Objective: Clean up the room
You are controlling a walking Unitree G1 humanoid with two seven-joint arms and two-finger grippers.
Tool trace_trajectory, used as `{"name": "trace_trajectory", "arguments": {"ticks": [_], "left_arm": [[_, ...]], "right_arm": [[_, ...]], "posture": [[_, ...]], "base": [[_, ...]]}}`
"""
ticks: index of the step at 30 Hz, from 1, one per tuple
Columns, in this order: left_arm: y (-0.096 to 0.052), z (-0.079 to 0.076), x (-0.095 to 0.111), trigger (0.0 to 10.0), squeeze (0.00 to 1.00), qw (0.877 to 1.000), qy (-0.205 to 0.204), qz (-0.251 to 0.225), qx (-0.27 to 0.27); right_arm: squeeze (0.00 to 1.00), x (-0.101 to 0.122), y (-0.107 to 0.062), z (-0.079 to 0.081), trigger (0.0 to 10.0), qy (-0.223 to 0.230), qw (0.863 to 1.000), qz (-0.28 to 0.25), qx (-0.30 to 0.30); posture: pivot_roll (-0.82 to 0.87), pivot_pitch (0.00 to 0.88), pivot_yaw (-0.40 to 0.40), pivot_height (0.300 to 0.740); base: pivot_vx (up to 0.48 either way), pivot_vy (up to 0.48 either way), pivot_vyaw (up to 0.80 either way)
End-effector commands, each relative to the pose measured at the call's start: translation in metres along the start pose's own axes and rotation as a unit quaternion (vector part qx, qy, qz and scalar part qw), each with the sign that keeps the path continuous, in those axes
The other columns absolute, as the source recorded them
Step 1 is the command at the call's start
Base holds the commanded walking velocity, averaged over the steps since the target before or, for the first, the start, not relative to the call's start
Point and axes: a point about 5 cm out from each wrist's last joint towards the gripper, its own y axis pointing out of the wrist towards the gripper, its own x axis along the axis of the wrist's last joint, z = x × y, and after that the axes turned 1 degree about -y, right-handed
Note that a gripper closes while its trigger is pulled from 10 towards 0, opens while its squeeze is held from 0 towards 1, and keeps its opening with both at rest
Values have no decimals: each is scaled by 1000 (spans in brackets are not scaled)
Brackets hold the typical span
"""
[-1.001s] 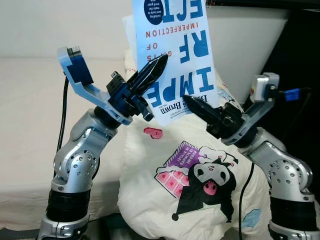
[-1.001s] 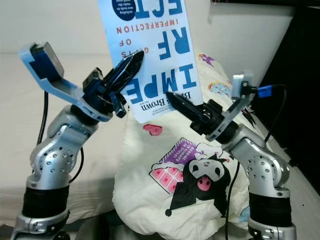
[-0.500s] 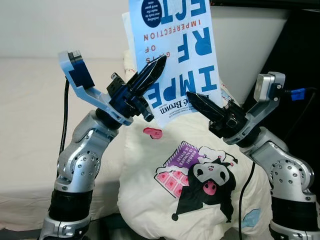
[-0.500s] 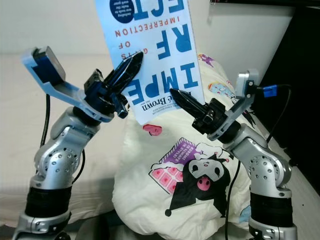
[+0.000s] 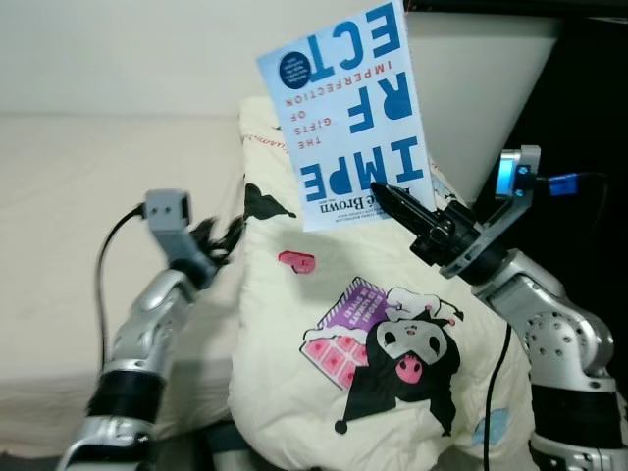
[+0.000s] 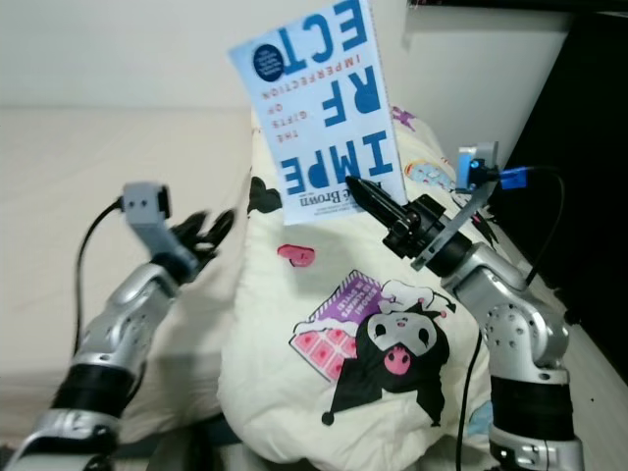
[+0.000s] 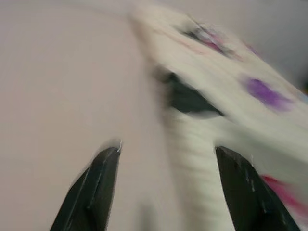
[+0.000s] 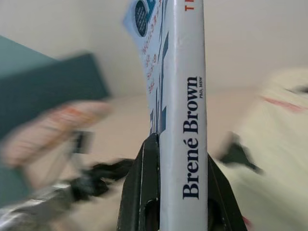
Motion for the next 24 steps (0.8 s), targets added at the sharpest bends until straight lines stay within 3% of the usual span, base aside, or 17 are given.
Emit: {"name": "trace_trajectory", "arguments": {"ticks": [1,2,3,9,14,20,24], "left_arm": [[-8,26,-17,10000,1000,997,2,26,68],[-13,40,-24,10000,1000,994,-4,37,98],[-16,47,-28,10000,0,993,-13,42,112],[-20,53,-36,10000,0,992,-21,50,118],[-17,46,-50,10000,0,988,12,95,118],[-19,42,-61,10000,0,990,25,90,110],[-22,38,-66,10000,0,992,12,89,93]], "right_arm": [[0,-6,-2,-4,0,-13,1000,9,-22],[0,-11,-4,-6,0,-15,999,20,-29],[0,-15,-6,-7,0,-11,999,25,-35],[0,-20,-9,-8,0,-2,999,22,-41],[0,-23,-12,-9,0,0,999,13,-47],[0,-26,-12,-11,0,-6,998,12,-55],[0,-29,-15,-12,0,-4,998,14,-61]], "posture": [[0,14,-49,492],[0,14,-49,492],[1,14,-49,497],[2,14,-50,506],[3,13,-48,526],[-4,12,-41,545],[-4,13,-39,564]], "base": [[0,0,0],[0,0,0],[0,0,0],[0,0,0],[-480,0,0],[-80,0,0],[0,0,0]]}}
